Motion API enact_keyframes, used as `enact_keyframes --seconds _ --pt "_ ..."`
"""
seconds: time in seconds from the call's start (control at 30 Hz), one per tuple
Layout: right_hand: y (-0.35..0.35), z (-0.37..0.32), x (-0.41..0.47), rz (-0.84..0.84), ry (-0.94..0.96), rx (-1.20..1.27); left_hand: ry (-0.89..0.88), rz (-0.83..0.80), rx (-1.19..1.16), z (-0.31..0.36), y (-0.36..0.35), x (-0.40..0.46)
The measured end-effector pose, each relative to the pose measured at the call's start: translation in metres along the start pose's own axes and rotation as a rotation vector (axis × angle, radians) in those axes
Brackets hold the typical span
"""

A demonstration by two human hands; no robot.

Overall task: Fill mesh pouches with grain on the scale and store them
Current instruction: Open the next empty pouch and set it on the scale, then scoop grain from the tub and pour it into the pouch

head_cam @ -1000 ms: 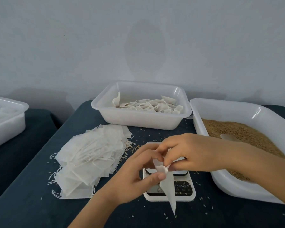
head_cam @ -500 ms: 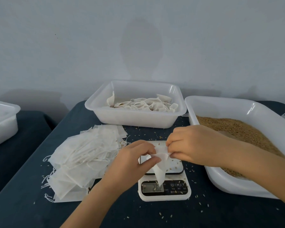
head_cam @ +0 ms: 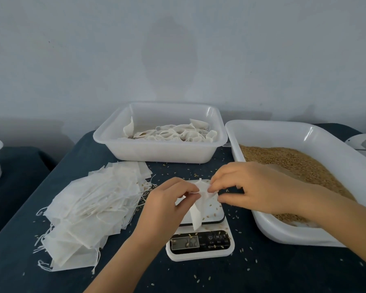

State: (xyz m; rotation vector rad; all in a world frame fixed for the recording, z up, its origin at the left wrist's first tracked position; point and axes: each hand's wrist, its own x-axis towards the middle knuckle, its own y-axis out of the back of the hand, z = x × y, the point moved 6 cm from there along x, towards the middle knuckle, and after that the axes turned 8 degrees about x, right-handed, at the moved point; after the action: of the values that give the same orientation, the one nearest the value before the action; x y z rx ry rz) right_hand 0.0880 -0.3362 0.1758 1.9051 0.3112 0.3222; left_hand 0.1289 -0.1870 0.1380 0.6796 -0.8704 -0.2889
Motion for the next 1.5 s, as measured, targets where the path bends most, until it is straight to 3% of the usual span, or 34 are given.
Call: enact_keyframes --seconds 0.1,0.2,0.23,0.3,0.4,0.47,0.67,0.93,1.2,1.5 --pt "0.027 0.018 -0.011 0.155 -0.125 0.275 -0.005 0.004 -0.007 0.002 -0.002 0.002" --pt "0.055 0.075 -0.027 0.324 -0.375 0.184 -0.01 0.002 -0.005 0.003 -0.004 0.003" --pt "0.057 0.1 -0.035 0.256 -0.508 0.065 -0.009 0.0 -0.007 0.003 -0.005 0.003" --pt "0.047 0.148 -0.058 -0.035 -0.793 -0.147 -0.007 -0.004 -0.01 0.004 -0.007 0.003" --pt "0.018 0.184 -0.092 -0.467 -1.012 -0.293 -0.007 -0.012 -0.015 0.004 -0.011 0.002" --pt "0.007 0.193 -0.104 -0.551 -1.03 -0.329 -0.001 -0.016 -0.029 0.005 -0.013 0.002" --pt "0.001 0.206 -0.11 -0.441 -1.021 -0.244 -0.006 -0.028 -0.026 0.011 -0.018 0.001" --pt "0.039 0.225 -0.109 -0.04 -0.896 -0.031 0.018 -0.033 -0.033 0.006 -0.021 0.005" --pt "0.044 0.245 -0.099 -0.197 -0.898 -0.231 0.023 -0.022 -0.042 0.002 -0.024 0.009" --pt "0.014 0.246 -0.056 -0.091 -0.83 -0.143 0.049 -0.021 -0.047 -0.008 -0.023 0.012"
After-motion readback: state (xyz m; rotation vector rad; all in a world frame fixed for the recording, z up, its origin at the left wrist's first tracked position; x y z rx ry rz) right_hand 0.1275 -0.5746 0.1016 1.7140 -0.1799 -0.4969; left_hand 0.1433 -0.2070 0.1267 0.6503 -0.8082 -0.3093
